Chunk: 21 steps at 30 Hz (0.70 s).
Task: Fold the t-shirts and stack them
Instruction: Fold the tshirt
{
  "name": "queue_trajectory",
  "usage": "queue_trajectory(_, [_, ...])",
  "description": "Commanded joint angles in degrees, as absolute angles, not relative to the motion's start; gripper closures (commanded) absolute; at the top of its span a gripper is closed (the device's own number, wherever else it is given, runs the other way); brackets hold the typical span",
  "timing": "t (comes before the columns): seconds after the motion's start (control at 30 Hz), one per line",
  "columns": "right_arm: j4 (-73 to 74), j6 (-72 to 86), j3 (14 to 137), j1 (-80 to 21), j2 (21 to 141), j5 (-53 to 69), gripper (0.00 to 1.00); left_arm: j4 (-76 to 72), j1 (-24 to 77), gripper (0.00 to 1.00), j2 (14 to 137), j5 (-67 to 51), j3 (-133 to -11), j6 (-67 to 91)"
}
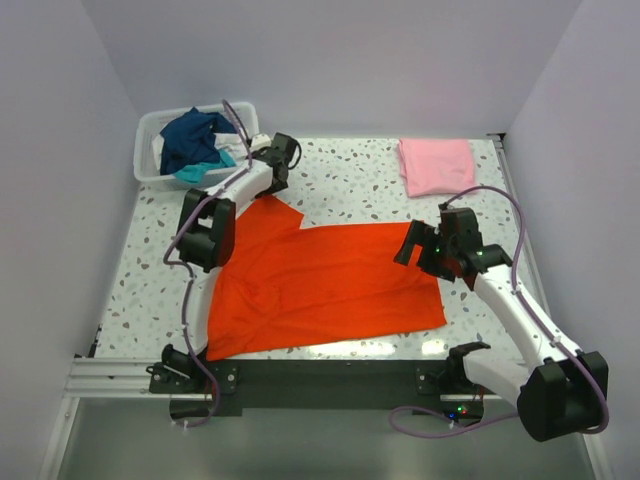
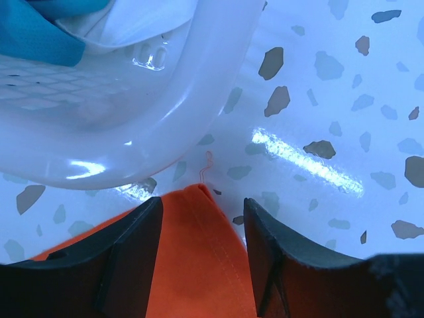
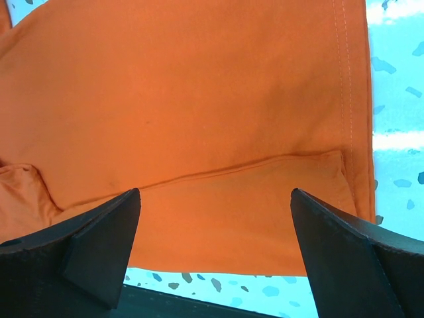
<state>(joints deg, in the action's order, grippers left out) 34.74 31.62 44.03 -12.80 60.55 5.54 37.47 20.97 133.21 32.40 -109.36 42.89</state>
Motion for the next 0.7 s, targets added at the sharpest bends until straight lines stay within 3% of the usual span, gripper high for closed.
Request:
queue_trajectory(0.0, [32.78, 30.41, 44.47, -12.83, 60.73, 5.01, 0.01, 36.56, 20.48, 0.47, 134.38, 34.36, -111.88, 44.03])
queue_trajectory(0.23, [32.78, 30.24, 44.56, -12.92, 60.47, 3.52, 0.01, 37.70, 20.57, 0.64, 135.97, 35.24, -112.50, 45.09])
queue_trajectory(0.33, [32.61, 30.24, 44.74, -12.92, 60.73, 2.55, 0.01, 38.49, 20.48, 0.79, 136.05, 34.89, -112.76, 45.26])
queue_trajectory(0.4, [32.61, 30.32, 45.17, -12.83, 60.99, 1.85, 0.01, 38.76, 20.48, 0.97, 135.62, 34.45, -112.41, 45.35])
queue_trajectory(0.67, [32.51, 28.85, 51.49, -12.92, 69.33, -7.55, 0.01, 33.06, 20.65, 1.00, 126.05, 29.98, -101.88, 44.30])
